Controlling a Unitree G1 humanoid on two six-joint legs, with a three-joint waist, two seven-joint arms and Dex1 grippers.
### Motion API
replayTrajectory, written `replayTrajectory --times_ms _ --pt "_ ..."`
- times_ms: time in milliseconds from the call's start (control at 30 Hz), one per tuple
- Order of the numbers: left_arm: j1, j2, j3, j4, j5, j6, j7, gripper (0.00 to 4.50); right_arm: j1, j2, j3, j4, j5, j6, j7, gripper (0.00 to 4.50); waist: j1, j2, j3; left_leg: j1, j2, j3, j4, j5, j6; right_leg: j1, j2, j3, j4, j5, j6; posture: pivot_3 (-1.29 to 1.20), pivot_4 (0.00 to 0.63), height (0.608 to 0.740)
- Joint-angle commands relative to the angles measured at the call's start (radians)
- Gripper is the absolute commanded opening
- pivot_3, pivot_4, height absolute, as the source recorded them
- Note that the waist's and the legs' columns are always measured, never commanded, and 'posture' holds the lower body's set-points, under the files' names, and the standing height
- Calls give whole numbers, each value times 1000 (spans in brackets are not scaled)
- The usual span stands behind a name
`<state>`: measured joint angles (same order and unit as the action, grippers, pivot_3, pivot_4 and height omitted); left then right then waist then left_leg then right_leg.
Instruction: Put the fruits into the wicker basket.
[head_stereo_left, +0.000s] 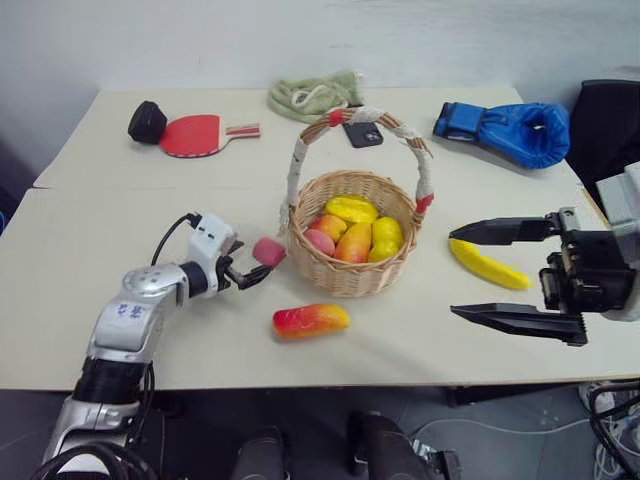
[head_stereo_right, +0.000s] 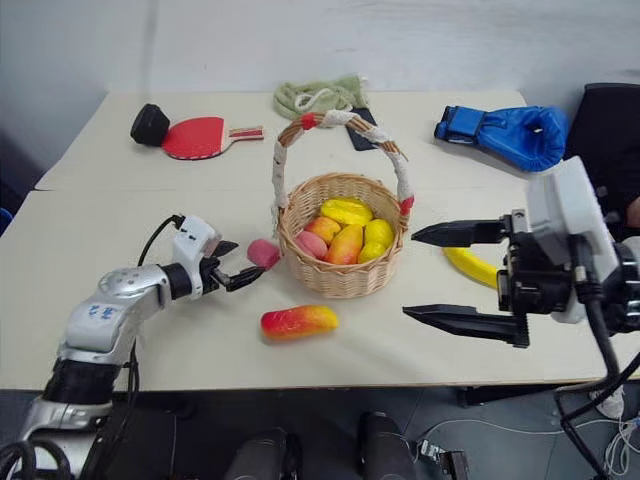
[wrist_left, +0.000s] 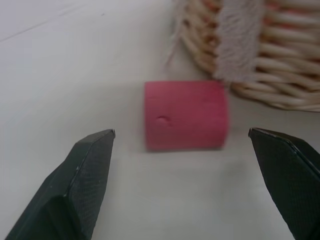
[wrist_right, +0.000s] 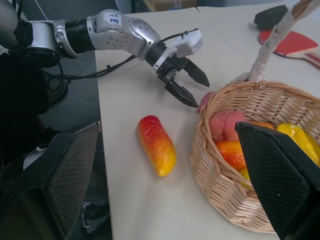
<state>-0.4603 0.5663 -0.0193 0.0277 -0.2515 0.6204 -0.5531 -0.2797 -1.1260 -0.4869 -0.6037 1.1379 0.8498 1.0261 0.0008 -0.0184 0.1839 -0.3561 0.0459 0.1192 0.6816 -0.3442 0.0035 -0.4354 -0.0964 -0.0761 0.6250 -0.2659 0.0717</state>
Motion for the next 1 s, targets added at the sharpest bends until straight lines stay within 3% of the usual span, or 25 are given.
replayTrajectory --times_ms 33,400,633,800,1000 --pt "-58 -32 -25 78 55 -54 26 4496 -24 -1 5 -14 22 -10 -33 4500 1 0 0 0 0 0 0 0 0 0 -1 0 -1 0 1 0 150 740" --pt "-138 -112 -51 217 99 -124 4 4496 -29 4 22 -16 22 -21 -49 4500 19 -1 0 -2 0 1 1 0 0 0 0 -1 -4 1 2 0 150 740" --pt "-166 -162 -54 201 114 -76 37 4496 -29 14 15 -26 38 -24 -69 4500 24 -1 0 -2 0 0 1 0 1 0 -1 -2 -3 1 2 0 150 740" --pt "-135 -164 -62 133 122 -51 42 4496 -18 22 5 -44 54 -23 -88 4500 24 -1 0 -2 -1 0 1 0 1 0 -1 -2 -4 1 2 0 150 740" --pt "-158 -149 -54 213 141 -92 29 4496 -20 27 -2 -52 88 -24 -116 4500 23 -1 0 -2 0 0 1 0 1 0 -1 -2 -4 1 2 0 150 740"
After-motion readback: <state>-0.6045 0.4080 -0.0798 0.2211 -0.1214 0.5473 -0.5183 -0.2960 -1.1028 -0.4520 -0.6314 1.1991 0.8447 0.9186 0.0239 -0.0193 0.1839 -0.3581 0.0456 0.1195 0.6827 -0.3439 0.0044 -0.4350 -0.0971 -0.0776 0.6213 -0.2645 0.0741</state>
